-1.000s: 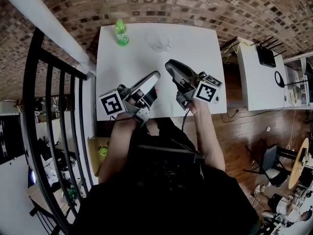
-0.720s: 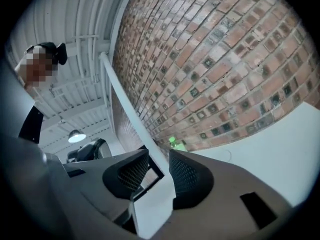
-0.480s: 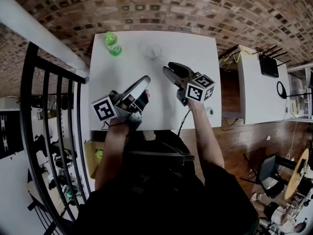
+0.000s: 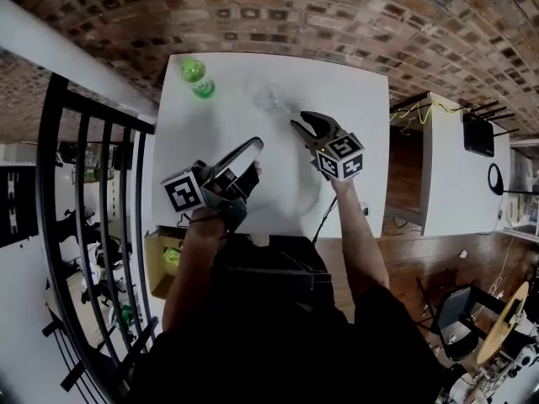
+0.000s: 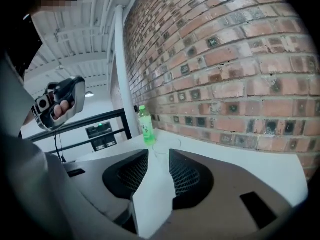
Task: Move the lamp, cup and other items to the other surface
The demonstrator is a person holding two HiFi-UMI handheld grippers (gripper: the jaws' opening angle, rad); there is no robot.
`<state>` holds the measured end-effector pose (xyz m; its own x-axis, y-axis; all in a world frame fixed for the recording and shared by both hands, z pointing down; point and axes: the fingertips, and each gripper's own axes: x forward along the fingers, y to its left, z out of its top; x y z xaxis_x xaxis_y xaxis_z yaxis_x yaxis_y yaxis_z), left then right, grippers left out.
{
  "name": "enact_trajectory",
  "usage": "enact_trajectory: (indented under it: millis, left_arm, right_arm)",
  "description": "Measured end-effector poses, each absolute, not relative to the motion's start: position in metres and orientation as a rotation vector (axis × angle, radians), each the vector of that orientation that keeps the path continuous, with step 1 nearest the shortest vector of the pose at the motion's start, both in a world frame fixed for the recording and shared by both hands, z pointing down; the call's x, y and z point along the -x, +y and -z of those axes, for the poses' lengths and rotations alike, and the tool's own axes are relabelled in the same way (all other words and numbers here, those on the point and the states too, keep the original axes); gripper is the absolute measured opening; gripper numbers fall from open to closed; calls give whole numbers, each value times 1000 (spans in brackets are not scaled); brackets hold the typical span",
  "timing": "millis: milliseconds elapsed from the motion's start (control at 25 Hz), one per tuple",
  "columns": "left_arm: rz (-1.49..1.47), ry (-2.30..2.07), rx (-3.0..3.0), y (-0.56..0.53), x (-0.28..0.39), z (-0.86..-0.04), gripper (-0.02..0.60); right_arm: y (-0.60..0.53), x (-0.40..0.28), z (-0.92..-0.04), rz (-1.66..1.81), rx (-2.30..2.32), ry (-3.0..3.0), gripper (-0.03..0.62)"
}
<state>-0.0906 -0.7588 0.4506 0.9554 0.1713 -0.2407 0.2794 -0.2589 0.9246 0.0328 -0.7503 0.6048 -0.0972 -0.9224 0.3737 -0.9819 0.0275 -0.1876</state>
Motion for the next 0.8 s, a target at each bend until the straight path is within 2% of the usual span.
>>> enact_trajectory:
  millis: [440,800]
  left_arm:
    - [103,217,-1846,-778,83,-471,3]
    - [102,148,-1852,-784,84,-482,3]
  right_arm:
    - [-784,-48,-666,-492,-1810,-2059,156]
    - [-806,-46,-683,-422,-1694,-2055,153]
